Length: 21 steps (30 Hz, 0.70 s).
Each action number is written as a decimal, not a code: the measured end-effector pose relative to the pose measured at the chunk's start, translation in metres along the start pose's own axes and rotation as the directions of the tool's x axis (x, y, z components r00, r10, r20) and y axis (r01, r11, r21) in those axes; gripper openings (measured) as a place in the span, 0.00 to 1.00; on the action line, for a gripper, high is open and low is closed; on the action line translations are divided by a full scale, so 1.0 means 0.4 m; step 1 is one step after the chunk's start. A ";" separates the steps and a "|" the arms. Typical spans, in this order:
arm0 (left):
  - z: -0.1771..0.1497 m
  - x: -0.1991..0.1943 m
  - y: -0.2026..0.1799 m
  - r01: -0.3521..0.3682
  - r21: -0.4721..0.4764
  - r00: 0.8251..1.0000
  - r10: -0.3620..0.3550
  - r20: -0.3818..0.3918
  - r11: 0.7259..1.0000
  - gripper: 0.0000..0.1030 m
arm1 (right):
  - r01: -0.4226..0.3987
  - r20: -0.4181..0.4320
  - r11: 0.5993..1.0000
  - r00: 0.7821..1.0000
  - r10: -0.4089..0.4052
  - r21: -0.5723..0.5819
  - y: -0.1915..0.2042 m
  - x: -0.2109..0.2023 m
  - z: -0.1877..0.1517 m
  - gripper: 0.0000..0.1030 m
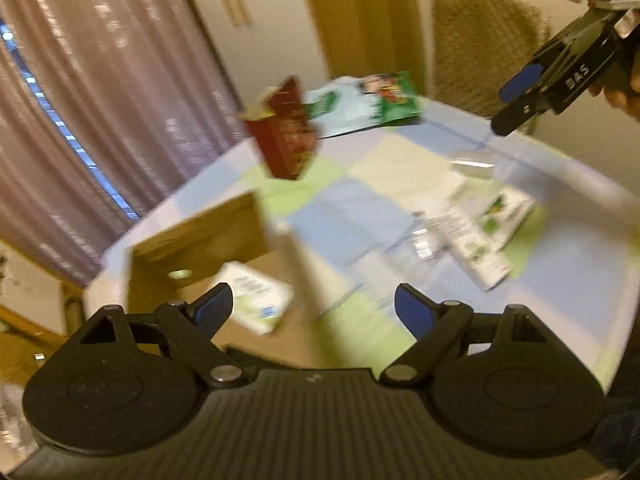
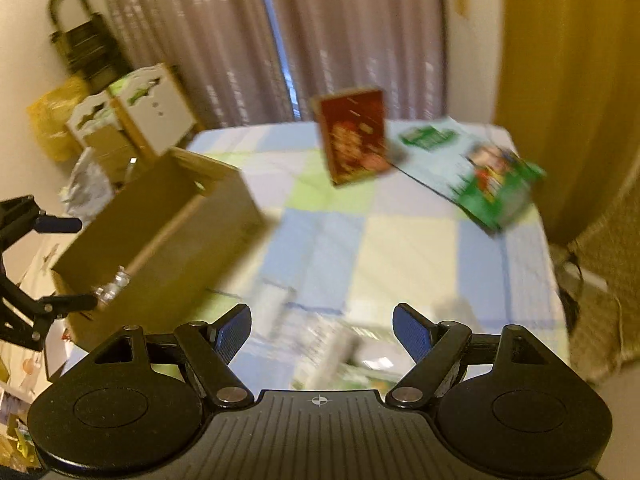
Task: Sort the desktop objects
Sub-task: 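Move both tools out of the box back over the table items, then grasp the white cream box with the left tool while the right tool grasps the green-white medicine box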
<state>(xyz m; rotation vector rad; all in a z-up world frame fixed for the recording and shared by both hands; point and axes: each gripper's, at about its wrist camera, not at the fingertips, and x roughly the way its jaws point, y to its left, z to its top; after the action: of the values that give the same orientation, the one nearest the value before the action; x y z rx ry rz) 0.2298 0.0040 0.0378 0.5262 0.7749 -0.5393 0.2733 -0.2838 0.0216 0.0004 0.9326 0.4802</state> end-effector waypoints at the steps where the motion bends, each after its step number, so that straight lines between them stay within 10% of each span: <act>1: 0.005 0.022 -0.020 0.022 -0.013 1.000 -0.022 -0.007 1.000 0.84 | 0.006 -0.006 1.000 1.000 -0.006 0.016 -0.023 -0.007 -0.015 0.78; 11: 0.054 0.242 -0.224 0.229 -0.154 0.969 -0.240 -0.061 0.961 0.80 | 0.038 -0.076 0.998 0.997 -0.034 0.052 -0.188 -0.017 -0.142 0.78; 21: 0.044 0.511 -0.255 0.282 -0.394 0.925 -0.358 -0.130 0.874 0.67 | 0.002 -0.152 1.000 0.988 0.000 0.014 -0.303 0.031 -0.167 0.78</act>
<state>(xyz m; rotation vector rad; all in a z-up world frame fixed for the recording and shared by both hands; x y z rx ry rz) 0.2966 -0.1349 -0.1315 0.0963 1.1414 -0.6353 0.2761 -0.4011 -0.0530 -0.0246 1.0851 0.4774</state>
